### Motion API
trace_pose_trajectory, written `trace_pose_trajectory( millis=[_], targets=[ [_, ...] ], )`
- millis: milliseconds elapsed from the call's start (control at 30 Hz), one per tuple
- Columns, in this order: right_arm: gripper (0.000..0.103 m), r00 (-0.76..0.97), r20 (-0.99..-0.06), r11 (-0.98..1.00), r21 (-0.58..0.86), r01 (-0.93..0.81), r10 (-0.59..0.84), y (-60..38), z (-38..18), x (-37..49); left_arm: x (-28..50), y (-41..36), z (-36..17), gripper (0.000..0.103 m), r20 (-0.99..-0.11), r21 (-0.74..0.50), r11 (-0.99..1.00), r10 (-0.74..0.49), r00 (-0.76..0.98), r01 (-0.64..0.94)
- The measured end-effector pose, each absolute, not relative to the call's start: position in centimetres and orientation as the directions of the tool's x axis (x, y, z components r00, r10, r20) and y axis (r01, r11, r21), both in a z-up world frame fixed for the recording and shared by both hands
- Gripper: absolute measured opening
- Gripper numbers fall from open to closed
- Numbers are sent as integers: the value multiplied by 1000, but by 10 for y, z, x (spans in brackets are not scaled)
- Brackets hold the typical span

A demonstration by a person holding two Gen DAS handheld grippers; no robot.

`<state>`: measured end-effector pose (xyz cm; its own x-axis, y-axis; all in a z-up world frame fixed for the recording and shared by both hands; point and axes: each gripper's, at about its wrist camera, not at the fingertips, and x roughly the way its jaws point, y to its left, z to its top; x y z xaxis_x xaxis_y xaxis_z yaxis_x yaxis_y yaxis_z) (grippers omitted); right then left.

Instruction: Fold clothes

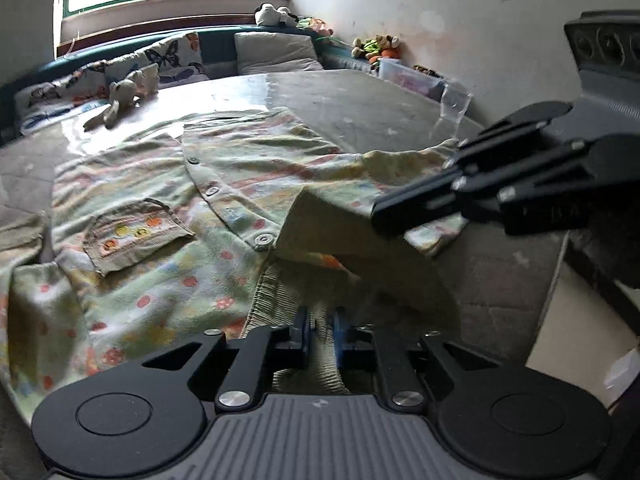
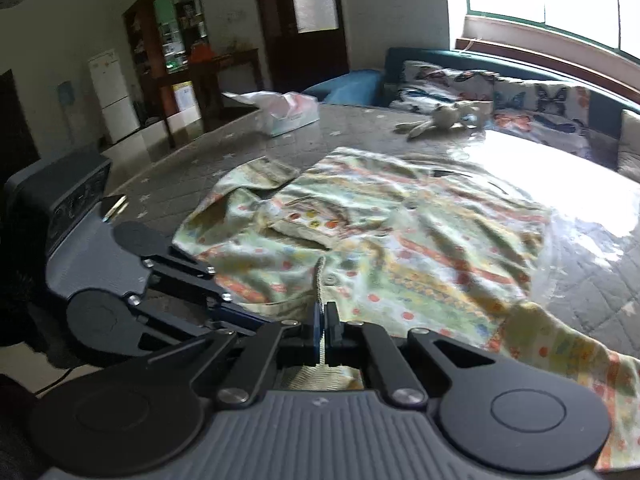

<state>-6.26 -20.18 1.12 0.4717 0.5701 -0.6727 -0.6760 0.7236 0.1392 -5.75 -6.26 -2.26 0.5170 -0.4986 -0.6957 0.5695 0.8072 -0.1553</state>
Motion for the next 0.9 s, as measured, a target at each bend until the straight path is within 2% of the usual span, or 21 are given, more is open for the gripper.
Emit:
trace_pose_trajectory(
  millis=[167, 267, 467, 567, 600, 633, 733, 800, 900],
  targets=[
    [9, 421, -653, 687, 214, -695, 630, -198, 16, -57, -58, -57, -24, 13, -688, -187, 801, -520, 506, 569],
    [9, 435, -628, 694, 244, -677, 645, -199, 20, -47, -61, -53, -21, 16, -684, -203, 794, -534, 497, 573],
    [9, 456, -692, 724, 140, -675, 560, -174, -11, -29, -74, -33, -8, 16, -670, -217, 787, -550, 498, 577],
    [11, 425, -729, 704, 109, -702, 537, -161, -28, -31, -73, -17, 2, 26, -659, -196, 821, -516, 547, 536],
    [12, 421, -739, 699, 93, -709, 526, -157, -33, -32, -73, -12, 6, 32, -655, -189, 832, -503, 564, 522],
    [13, 422, -743, 694, 79, -715, 520, -155, -36, -34, -73, -7, 10, 33, -651, -182, 842, -490, 580, 508],
    [24, 423, -742, 678, 58, -732, 520, -150, -37, -40, -53, 4, 12, 33, -650, -165, 901, -406, 642, 402],
    [25, 425, -742, 670, 43, -741, 518, -148, -37, -42, -35, 9, 5, 33, -670, -151, 944, -315, 672, 292],
    [25, 426, -742, 669, 41, -743, 518, -148, -38, -43, -15, 14, -6, 31, -693, -68, 984, -166, 701, 165]
  ],
)
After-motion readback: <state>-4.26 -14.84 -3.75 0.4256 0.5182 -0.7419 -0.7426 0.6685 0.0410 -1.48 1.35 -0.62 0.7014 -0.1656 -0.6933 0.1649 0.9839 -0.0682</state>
